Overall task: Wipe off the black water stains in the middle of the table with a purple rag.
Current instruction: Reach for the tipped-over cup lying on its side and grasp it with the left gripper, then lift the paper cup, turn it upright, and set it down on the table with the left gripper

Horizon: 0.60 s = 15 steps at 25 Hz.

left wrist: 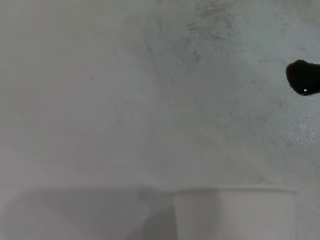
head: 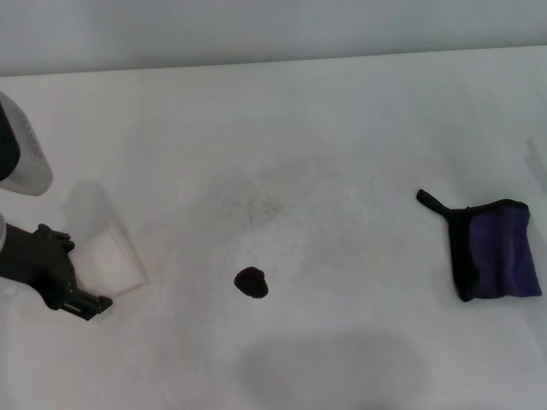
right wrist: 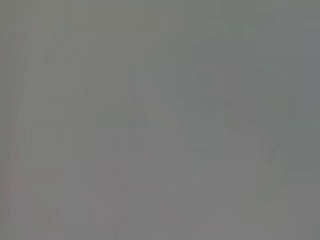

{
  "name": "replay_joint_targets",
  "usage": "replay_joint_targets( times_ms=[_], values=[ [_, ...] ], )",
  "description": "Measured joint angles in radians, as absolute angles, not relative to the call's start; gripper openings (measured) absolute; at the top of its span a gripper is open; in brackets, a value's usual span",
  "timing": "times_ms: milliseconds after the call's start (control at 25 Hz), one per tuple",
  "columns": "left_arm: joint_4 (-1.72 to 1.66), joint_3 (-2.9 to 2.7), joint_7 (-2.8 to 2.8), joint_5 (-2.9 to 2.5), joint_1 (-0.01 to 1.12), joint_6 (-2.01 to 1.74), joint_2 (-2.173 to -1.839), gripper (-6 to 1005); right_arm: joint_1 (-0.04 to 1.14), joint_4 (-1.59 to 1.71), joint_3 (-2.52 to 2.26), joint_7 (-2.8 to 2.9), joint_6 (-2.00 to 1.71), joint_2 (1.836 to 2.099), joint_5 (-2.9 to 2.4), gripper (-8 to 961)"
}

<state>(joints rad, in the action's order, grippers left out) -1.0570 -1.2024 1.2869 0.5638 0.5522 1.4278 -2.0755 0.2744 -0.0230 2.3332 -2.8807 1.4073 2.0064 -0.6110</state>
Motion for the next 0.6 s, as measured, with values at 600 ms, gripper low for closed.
replay_joint_targets(
  times_ms=[600],
  values=[
    [-1.094,-1.197,1.314,0.661,0.548,1.320,-2.075,709,0.284,-0.034,2.333,-2.874,1.380,2.008,-0.609,869]
  ],
)
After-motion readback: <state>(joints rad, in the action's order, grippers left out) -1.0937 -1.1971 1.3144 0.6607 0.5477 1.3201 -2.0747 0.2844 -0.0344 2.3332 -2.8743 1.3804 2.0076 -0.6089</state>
